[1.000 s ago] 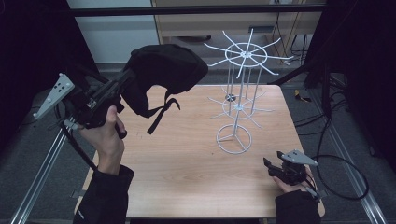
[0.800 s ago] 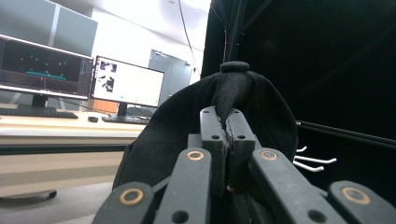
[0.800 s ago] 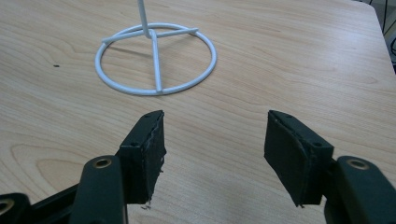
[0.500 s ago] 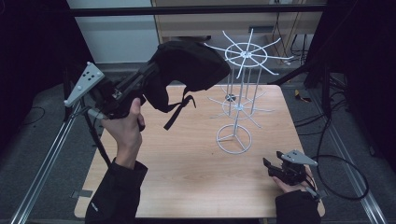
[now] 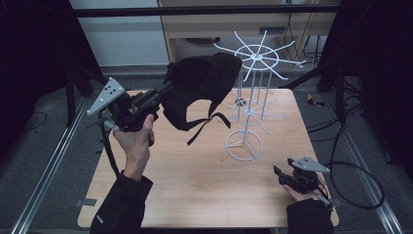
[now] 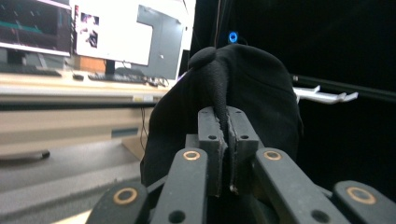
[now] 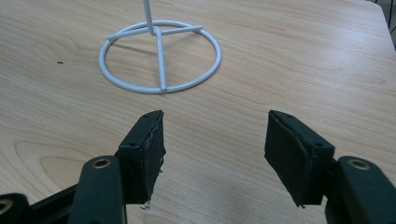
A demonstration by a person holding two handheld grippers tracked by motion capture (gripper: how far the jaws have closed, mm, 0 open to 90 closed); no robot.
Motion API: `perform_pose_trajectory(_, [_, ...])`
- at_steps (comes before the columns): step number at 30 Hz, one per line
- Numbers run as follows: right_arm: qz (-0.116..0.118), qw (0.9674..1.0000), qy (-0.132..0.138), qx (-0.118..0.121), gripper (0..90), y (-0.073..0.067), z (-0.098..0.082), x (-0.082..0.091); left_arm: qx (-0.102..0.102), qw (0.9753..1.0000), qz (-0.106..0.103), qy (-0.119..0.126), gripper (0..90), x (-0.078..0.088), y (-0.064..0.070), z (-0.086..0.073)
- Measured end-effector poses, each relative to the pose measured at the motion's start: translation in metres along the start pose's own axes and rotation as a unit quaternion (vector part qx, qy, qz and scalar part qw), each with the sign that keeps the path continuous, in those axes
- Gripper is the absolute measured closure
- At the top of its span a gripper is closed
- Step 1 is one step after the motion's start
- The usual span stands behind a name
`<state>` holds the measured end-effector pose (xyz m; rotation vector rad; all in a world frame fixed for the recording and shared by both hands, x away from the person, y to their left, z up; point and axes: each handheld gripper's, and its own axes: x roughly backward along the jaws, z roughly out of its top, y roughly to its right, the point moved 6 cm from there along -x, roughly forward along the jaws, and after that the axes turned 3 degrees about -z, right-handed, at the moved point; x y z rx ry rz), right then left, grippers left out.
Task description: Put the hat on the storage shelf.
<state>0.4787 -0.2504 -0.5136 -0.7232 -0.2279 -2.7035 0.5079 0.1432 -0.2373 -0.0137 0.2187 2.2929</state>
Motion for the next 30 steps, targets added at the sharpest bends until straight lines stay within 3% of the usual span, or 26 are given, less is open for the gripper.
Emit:
perform_pose_trajectory(6, [0.003, 1.0000, -0.004, -0.003, 37.3, -0.002, -0.001, 0.000, 0.003, 0.9986, 0.003, -0.053, 80.9, -0.007, -0.009, -0.033])
perform_pose_trajectory(10, [0.002, 1.0000, -0.005, -0.003, 36.9, -0.001, -0.001, -0.001, 0.003, 0.9976, 0.000, -0.070, 78.0, -0.009, -0.010, -0.044])
perform_pose_trajectory(16, [0.001, 1.0000, -0.003, 0.000, 36.5, -0.001, -0.001, -0.001, -0.014, 0.9957, -0.002, -0.092, 54.5, 0.003, -0.011, -0.058])
perform_pose_trajectory(18, [0.001, 1.0000, -0.003, 0.000, 36.4, -0.001, -0.001, 0.000, -0.025, 0.9942, 0.008, -0.104, 49.0, 0.014, -0.014, -0.066])
perform_pose_trajectory(23, [-0.001, 1.0000, -0.004, -0.003, 35.8, 0.000, -0.001, 0.000, -0.024, 0.9903, 0.040, -0.131, 40.4, 0.041, -0.032, -0.090])
perform_pose_trajectory(26, [-0.002, 1.0000, -0.003, -0.005, 34.2, 0.000, -0.001, 0.000, -0.015, 0.9872, 0.065, -0.145, 38.0, 0.055, -0.047, -0.107])
perform_pose_trajectory(29, [-0.004, 1.0000, -0.002, -0.004, 33.0, 0.001, -0.001, -0.001, -0.002, 0.9817, 0.089, -0.168, 35.9, 0.070, -0.064, -0.132])
perform_pose_trajectory(30, [-0.003, 1.0000, -0.002, -0.007, 32.5, 0.000, -0.001, 0.000, -0.002, 0.9817, 0.089, -0.168, 35.0, 0.070, -0.064, -0.132])
